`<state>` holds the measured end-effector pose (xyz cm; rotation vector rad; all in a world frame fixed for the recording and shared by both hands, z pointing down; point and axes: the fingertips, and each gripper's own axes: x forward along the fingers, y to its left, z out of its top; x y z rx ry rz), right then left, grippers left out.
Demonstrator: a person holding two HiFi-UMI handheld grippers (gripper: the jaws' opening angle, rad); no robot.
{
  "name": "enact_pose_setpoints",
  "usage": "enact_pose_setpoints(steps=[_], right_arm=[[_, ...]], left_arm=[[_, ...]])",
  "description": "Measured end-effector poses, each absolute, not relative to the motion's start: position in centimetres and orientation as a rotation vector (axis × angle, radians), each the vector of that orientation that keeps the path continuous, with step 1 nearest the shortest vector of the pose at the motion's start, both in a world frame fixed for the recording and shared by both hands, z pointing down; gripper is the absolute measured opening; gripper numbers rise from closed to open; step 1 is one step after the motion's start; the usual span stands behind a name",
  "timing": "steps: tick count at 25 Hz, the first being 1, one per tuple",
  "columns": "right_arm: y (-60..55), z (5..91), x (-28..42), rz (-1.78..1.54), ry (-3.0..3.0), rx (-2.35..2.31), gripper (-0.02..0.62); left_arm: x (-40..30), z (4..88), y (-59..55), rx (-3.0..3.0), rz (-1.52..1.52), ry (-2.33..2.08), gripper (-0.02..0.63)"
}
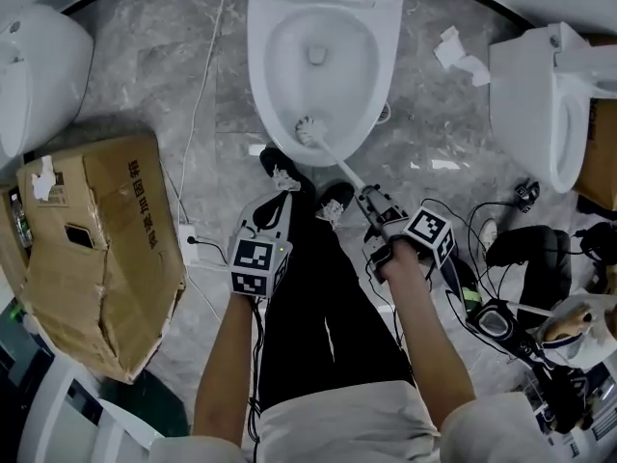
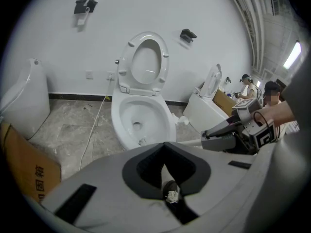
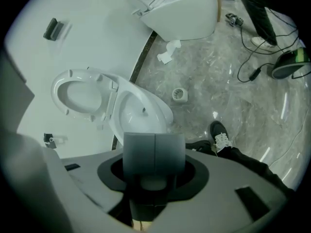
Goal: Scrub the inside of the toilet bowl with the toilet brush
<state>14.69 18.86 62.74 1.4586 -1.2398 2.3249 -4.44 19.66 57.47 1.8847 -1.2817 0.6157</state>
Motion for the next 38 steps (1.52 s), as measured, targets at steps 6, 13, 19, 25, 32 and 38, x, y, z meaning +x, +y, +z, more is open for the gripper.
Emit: enact_pose_setpoints(steps=[6,13,19,25,32,38], right_arm=[[18.2,62.5,10.9,2.394,-1.318,1.268,0.183],[12.5,62.0,10.1,2.254,-1.661,1.164,0.179],[8.1,63.6,12.9,1.573,-1.834,1.079,0.179],[8.3,67.1,9.7,1.306,-1.809,0.911,0.18],[8.8,67.9,8.5,1.371,-1.768,0.842,0.183],[8.3,67.7,6.9,1.383,-1.777,0.793,0.184]], left_arm=[[-4.2,57.3,18.4,1.895,0.626,-1.27,0.028],[-5.8,57.5,17.5,1.895,0.638,-1.269,0.028],[-4.6,58.3,16.6,1.921,0.72,-1.219,0.028],[-6.7,57.5,14.4,1.928,0.708,-1.223,0.028],[-7.6,58.5,13.1,1.967,0.82,-1.175,0.028],[-7.2,59.4,12.2,1.94,0.763,-1.153,0.028]])
